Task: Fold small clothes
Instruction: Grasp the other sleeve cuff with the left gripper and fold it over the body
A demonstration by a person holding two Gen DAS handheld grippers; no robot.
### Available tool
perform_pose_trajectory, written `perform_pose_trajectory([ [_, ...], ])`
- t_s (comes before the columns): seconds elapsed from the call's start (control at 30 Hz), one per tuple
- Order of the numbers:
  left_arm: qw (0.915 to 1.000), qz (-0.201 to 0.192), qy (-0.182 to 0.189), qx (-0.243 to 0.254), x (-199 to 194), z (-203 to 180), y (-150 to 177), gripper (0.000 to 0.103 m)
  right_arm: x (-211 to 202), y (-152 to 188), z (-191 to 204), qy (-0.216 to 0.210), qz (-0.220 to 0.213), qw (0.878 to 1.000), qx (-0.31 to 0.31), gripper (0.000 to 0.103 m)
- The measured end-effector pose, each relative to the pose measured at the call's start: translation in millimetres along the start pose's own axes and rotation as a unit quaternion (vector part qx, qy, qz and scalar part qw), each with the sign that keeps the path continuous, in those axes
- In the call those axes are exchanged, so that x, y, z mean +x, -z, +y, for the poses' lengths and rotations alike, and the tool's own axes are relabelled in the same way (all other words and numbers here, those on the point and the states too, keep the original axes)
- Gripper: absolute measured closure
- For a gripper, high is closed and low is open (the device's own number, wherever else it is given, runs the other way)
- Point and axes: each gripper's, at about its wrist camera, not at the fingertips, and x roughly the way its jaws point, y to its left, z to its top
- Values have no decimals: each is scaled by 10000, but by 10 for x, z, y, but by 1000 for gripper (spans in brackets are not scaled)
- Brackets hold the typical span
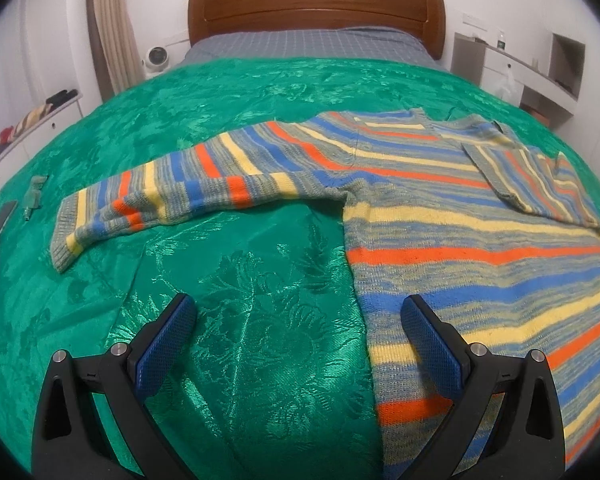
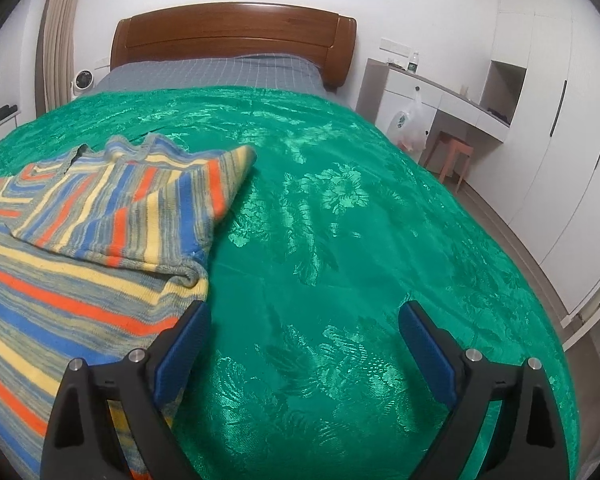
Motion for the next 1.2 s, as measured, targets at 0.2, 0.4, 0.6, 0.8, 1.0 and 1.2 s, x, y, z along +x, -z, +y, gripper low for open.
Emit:
perform_pose_trajectory([
  [0.2, 10000, 11, -34, 27, 4, -17, -1, 0, 23, 17, -14, 46, 22, 10000, 27, 9],
  [0.4, 10000, 38, -70, 54, 8, -31, -4, 0, 44, 28, 7, 95, 52, 9999, -10, 9],
  [0.6, 9959, 277, 748, -427, -156, 189, -91, 0, 96, 54, -36, -43, 154, 9998, 92, 8],
  [0.8, 9928, 32, 458, -1107, -393, 1180, -603, 0, 134, 60, -60, -111, 221, 9996, 148, 7],
  [1.0, 9775, 804, -110, -1947, 142, 2091, -811, 2, 149, 56, -47, -116, 249, 9995, 137, 7],
  [1.2, 9748, 1436, -24, -1710, 591, 1953, -723, 35, 147, 55, -55, -119, 254, 9995, 149, 7],
])
